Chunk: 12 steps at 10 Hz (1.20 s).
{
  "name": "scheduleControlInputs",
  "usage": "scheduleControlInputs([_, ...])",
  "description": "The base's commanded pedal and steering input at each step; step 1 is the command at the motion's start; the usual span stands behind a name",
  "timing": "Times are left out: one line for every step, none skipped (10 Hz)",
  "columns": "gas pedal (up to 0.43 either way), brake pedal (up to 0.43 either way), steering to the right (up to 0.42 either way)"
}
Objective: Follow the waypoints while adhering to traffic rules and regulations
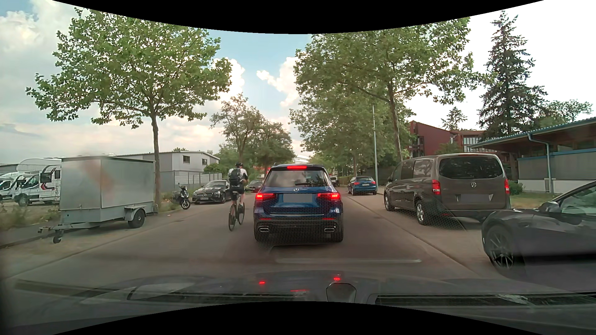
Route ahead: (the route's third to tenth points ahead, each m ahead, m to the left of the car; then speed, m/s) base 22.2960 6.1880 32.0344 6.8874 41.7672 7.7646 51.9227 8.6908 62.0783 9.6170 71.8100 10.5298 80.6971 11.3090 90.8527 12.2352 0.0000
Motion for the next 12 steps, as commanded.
scheduleControlInputs([0.000, 0.183, 0.009])
scheduleControlInputs([0.000, 0.189, 0.009])
scheduleControlInputs([0.000, 0.183, 0.009])
scheduleControlInputs([0.000, 0.189, 0.009])
scheduleControlInputs([0.000, 0.183, 0.009])
scheduleControlInputs([0.000, 0.183, 0.009])
scheduleControlInputs([0.000, 0.183, 0.009])
scheduleControlInputs([0.000, 0.189, 0.009])
scheduleControlInputs([0.000, 0.183, 0.009])
scheduleControlInputs([0.000, 0.183, 0.009])
scheduleControlInputs([0.000, 0.189, 0.009])
scheduleControlInputs([0.000, 0.183, 0.009])
